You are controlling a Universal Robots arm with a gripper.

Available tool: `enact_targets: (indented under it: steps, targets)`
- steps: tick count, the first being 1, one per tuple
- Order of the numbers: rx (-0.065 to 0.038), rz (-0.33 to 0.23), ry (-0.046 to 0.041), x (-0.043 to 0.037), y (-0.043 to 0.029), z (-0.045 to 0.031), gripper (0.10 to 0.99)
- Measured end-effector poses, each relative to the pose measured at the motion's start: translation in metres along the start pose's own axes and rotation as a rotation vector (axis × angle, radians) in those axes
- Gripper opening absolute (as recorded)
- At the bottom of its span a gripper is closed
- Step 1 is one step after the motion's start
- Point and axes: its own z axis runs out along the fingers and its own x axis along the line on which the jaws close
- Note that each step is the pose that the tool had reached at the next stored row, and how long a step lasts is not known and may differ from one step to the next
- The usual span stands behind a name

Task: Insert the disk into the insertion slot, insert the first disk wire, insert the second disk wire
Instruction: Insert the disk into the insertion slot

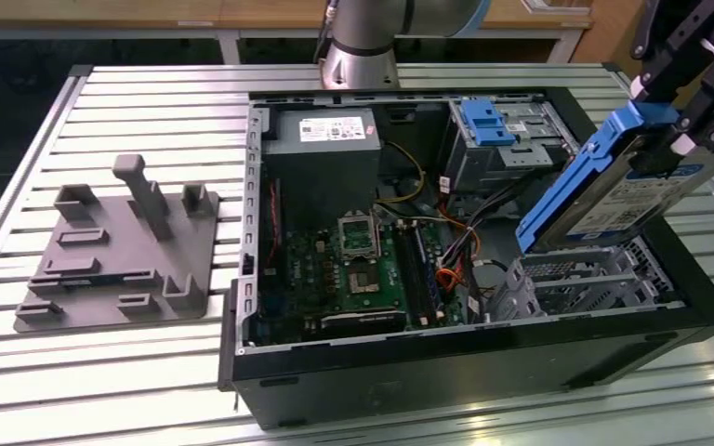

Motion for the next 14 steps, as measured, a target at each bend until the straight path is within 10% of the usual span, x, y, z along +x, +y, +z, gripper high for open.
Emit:
enact_targets:
  steps: [14]
  targets:
    - [0.023, -0.003, 0.0002, 0.0001, -0.0003, 0.001, 0.365]
